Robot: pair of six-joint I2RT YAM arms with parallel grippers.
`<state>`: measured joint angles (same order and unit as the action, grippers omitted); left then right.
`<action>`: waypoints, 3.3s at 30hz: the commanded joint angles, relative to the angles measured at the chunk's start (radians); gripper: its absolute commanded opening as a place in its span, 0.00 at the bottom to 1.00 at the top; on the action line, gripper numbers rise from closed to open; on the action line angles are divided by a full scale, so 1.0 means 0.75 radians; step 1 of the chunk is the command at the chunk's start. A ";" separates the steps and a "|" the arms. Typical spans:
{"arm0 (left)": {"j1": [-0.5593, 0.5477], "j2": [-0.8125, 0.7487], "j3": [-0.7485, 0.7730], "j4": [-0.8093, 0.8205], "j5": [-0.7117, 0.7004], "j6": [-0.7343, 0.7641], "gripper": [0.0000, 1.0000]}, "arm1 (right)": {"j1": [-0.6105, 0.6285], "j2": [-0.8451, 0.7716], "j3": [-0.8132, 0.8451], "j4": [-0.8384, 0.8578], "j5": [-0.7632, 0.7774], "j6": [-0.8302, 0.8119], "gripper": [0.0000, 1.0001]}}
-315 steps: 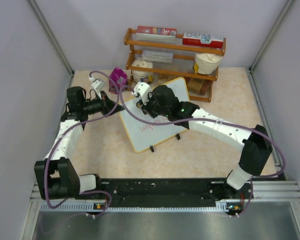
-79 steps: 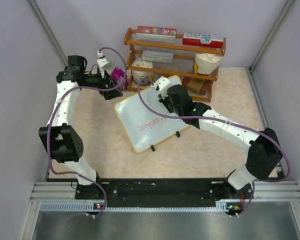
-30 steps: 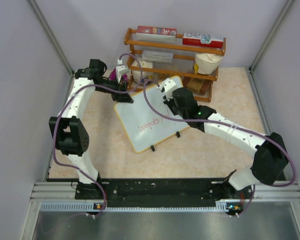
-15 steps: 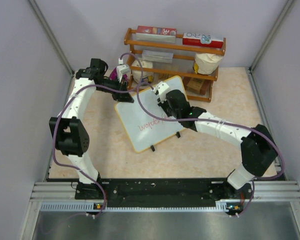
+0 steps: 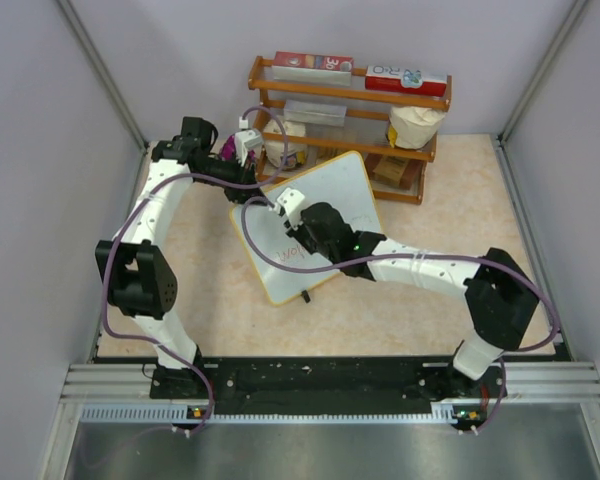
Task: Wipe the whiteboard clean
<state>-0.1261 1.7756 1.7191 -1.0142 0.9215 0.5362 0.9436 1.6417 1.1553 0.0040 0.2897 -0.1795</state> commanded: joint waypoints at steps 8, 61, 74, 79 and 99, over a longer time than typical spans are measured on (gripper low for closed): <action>-0.057 -0.071 -0.018 0.084 -0.005 0.085 0.00 | 0.051 0.071 0.043 0.031 0.006 0.016 0.00; -0.061 -0.075 -0.048 0.082 -0.020 0.101 0.00 | 0.249 0.212 0.055 0.115 -0.059 0.049 0.00; -0.073 -0.081 -0.046 0.086 -0.026 0.093 0.00 | 0.290 0.206 0.037 0.142 0.109 -0.039 0.00; -0.073 -0.089 -0.051 0.080 -0.034 0.099 0.00 | 0.209 0.149 -0.025 0.138 0.150 -0.045 0.00; -0.073 -0.091 -0.059 0.047 -0.022 0.179 0.00 | -0.293 -0.170 -0.383 0.175 0.127 -0.078 0.00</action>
<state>-0.1535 1.7493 1.6901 -0.9524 0.9005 0.5625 0.8154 1.5318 0.9176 0.1131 0.3180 -0.2001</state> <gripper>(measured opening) 0.187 0.189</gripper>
